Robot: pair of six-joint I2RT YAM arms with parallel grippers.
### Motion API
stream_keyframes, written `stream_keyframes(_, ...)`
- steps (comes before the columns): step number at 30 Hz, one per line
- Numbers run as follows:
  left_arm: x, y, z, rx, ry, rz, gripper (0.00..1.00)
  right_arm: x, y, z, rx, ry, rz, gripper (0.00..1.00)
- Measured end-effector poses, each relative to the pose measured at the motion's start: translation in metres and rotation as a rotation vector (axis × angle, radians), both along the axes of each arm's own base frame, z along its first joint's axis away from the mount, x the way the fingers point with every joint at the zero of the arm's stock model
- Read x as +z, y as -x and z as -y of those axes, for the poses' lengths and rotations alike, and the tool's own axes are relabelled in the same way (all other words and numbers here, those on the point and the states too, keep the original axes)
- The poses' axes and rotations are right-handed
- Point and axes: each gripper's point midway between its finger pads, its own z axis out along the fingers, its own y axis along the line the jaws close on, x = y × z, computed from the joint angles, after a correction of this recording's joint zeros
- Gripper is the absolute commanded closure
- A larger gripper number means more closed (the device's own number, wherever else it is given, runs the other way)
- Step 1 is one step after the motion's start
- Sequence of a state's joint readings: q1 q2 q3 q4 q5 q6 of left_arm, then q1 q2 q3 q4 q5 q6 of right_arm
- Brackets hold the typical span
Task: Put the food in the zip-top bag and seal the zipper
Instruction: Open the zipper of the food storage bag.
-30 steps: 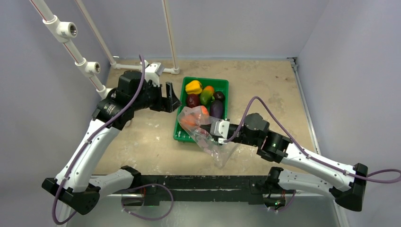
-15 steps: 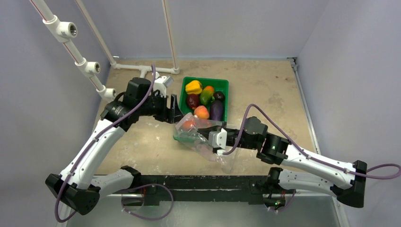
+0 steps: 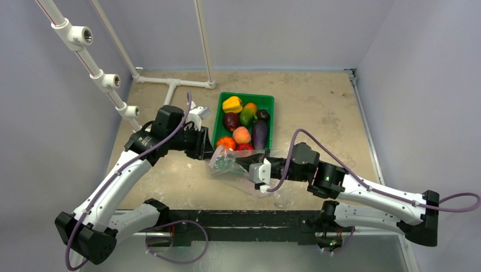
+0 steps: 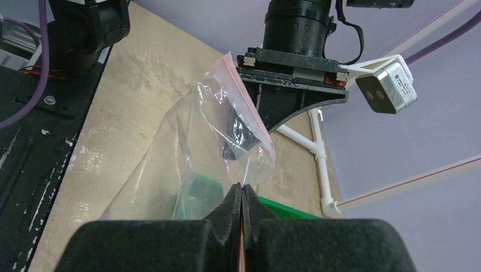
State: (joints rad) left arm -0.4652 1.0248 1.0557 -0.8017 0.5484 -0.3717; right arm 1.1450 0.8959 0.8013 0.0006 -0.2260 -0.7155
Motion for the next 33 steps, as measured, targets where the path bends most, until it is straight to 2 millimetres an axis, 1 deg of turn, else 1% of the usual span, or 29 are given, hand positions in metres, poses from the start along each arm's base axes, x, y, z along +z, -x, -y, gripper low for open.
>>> stream_keyframes(3, -0.005, 0.004, 0.001, -0.012, 0.002, -0.019, 0.89, -0.003, 0.002, -0.001, 0.004, 0.006, -0.002, 1.0)
stream_keyframes(5, -0.006, 0.005, 0.001, -0.019, 0.006, -0.025, 1.0, -0.003, 0.003, -0.001, 0.005, 0.006, -0.002, 1.0)
stream_keyframes(11, -0.005, 0.006, 0.002, -0.026, 0.013, -0.024, 1.0, -0.002, 0.002, 0.0, -0.009, 0.004, 0.001, 1.0)
stream_keyframes(16, -0.004, 0.005, 0.001, -0.022, 0.006, -0.011, 1.0, 0.003, 0.001, 0.003, -0.026, -0.014, -0.008, 1.0)
stream_keyframes(20, -0.003, -0.001, -0.004, 0.006, -0.022, 0.019, 1.0, 0.006, -0.001, 0.006, -0.058, -0.036, -0.046, 0.8)
stream_keyframes(23, 0.006, -0.006, -0.008, 0.033, -0.03, 0.063, 1.0, 0.011, -0.003, 0.009, -0.088, -0.066, -0.076, 0.7)
stream_keyframes(25, 0.018, -0.009, -0.009, 0.045, -0.023, 0.105, 1.0, 0.015, -0.004, 0.011, -0.102, -0.089, -0.097, 0.66)
stream_keyframes(26, 0.025, -0.009, -0.01, 0.049, -0.016, 0.127, 1.0, 0.017, -0.004, 0.013, -0.111, -0.101, -0.107, 0.65)
stream_keyframes(29, 0.047, -0.01, -0.012, 0.057, 0.01, 0.197, 1.0, 0.024, -0.004, 0.015, -0.123, -0.134, -0.137, 0.55)
stream_keyframes(33, 0.079, -0.011, -0.015, 0.058, 0.031, 0.304, 1.0, 0.028, -0.002, 0.014, -0.127, -0.165, -0.205, 0.49)
